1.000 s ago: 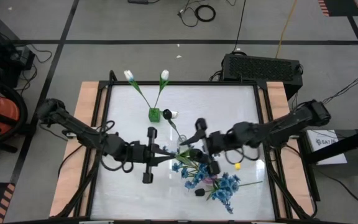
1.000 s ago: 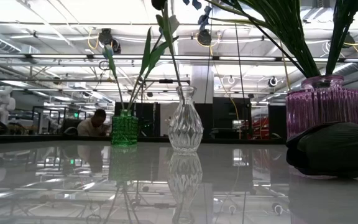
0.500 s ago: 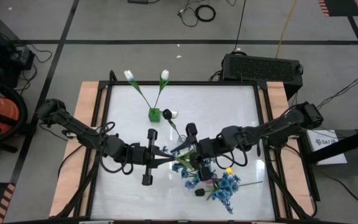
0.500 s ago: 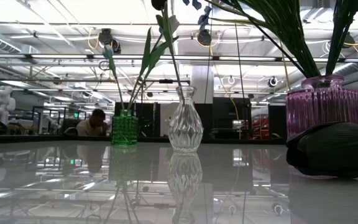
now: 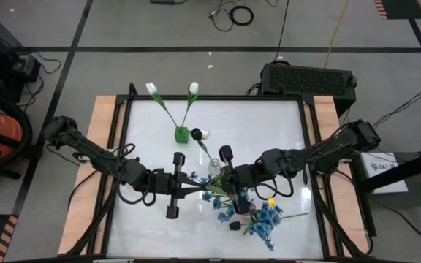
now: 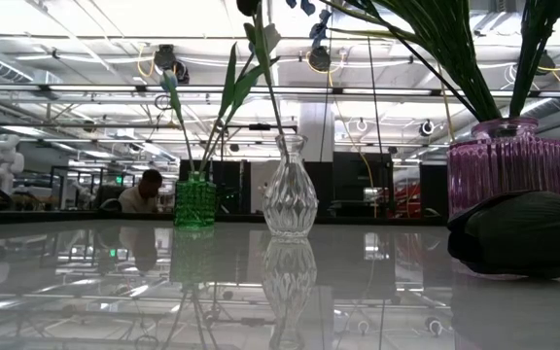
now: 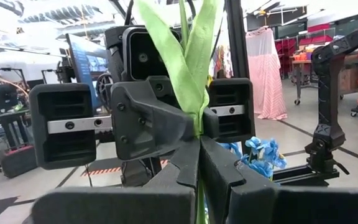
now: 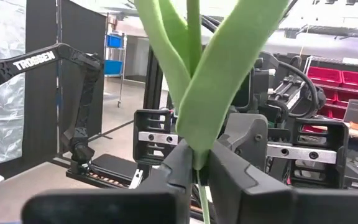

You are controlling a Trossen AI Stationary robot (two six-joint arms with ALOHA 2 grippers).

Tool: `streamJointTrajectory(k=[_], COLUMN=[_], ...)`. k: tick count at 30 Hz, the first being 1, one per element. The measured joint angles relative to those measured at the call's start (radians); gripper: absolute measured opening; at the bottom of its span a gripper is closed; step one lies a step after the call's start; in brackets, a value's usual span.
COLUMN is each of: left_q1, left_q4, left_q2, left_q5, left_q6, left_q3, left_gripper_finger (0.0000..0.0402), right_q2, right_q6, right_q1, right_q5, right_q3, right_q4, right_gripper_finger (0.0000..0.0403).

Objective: Sort flowers into vase by color
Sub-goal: Put the left black flower into the transparent vase

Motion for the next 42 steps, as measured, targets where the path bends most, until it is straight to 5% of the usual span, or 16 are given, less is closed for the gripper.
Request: streamJointTrajectory(k=[7,13,21,32,42], left_q1=[-0.002,-0.018,-0.125,-0.296,-0.306], left_q4=[-0.001,-0.008,-0.092,-0.336,-0.385], left_q2=[0.0,-0.006,-0.09,-0.174,-0.174], left_q5=[-0.015,-0.045,-0.337,-0.625,-0.656], left_q6=[-0.036,-0.081,-0.018,-0.062,-0.08], left_q3=[0.0,0.0,0.0,0.0,-0.001], left_gripper_finger=[0.0019,0.0105,0.0205,0.0209,0.0209], right_q2=[-0.005,-0.006,-0.072,-0.296,-0.303], right_q6=[-0.01,-0.009,-0.021,-0.025,0.151], right_q1=[0.0,0.001,-0.002,-0.16,-0.389], right_q5=[0.001,-0.004,0.004,0.108,-0.014], right_q3=[0.0,0.0,-0.002,0.0,-0.131], right_q4=[-0.004,0.0,-0.077,-0.38,-0.369], right_gripper_finger=[0.0021,0.002,0.002,0.002,0.002])
